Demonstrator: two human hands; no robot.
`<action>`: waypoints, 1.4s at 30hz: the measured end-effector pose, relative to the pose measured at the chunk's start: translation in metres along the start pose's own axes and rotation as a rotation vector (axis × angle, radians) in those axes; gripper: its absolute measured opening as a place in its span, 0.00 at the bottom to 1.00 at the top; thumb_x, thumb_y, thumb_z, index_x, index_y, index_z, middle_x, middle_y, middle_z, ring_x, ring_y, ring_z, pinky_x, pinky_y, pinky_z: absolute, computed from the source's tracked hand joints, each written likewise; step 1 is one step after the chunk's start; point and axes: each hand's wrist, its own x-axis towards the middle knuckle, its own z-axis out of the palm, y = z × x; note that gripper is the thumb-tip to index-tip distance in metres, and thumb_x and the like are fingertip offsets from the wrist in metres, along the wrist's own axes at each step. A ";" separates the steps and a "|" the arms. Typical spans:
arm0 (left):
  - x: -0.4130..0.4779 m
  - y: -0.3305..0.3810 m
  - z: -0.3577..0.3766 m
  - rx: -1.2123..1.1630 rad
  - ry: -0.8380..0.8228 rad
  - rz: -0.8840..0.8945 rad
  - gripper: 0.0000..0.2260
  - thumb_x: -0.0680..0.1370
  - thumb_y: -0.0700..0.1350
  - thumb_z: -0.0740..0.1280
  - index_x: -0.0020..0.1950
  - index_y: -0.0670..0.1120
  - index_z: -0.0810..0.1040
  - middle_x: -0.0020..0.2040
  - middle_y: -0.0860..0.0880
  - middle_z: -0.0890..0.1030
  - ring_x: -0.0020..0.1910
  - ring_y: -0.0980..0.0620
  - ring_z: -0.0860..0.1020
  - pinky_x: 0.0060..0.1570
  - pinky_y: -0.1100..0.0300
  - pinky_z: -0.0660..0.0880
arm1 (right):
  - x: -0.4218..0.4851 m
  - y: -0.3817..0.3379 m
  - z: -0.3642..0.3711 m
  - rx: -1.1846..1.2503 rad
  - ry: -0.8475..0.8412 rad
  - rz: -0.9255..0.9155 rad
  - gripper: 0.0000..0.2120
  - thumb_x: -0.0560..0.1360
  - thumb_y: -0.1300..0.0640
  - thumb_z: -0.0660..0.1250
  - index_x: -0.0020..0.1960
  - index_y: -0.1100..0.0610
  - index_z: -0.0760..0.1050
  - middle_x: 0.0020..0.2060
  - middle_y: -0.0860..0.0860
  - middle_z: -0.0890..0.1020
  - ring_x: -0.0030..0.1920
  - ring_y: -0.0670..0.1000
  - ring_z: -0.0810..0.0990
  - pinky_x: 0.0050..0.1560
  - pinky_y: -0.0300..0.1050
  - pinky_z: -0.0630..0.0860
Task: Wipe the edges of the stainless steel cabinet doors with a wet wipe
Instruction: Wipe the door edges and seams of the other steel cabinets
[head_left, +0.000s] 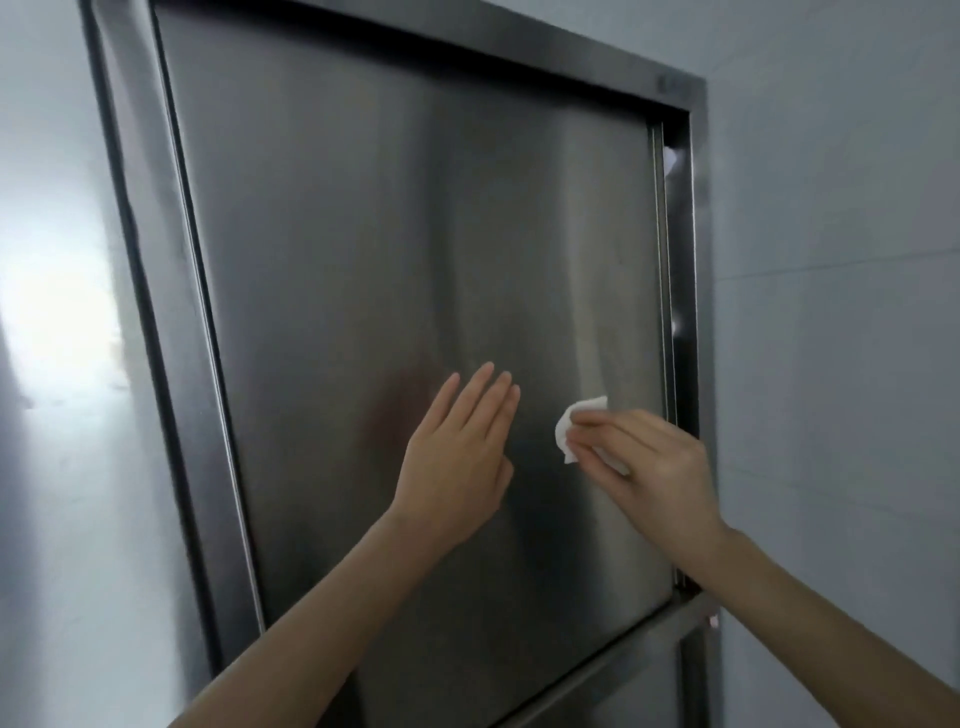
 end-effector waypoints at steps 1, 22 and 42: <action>0.005 -0.004 -0.005 0.006 -0.005 0.000 0.27 0.71 0.49 0.70 0.69 0.42 0.74 0.70 0.46 0.74 0.71 0.46 0.70 0.70 0.47 0.66 | 0.008 -0.001 -0.006 -0.032 -0.005 -0.014 0.01 0.71 0.63 0.74 0.41 0.60 0.82 0.45 0.51 0.84 0.44 0.49 0.83 0.45 0.44 0.78; 0.113 0.029 0.097 0.130 -0.072 -0.155 0.29 0.80 0.60 0.54 0.79 0.50 0.57 0.79 0.49 0.54 0.79 0.46 0.48 0.76 0.44 0.42 | 0.058 0.147 -0.006 -0.148 -0.122 -0.114 0.04 0.69 0.66 0.72 0.37 0.59 0.79 0.36 0.51 0.81 0.34 0.53 0.78 0.26 0.48 0.75; 0.059 -0.036 0.105 0.362 0.102 -0.079 0.27 0.81 0.59 0.51 0.79 0.50 0.56 0.79 0.48 0.56 0.78 0.46 0.55 0.74 0.44 0.57 | 0.036 0.234 0.055 0.095 -0.072 -0.148 0.03 0.70 0.67 0.73 0.43 0.66 0.81 0.42 0.59 0.82 0.42 0.57 0.81 0.43 0.49 0.80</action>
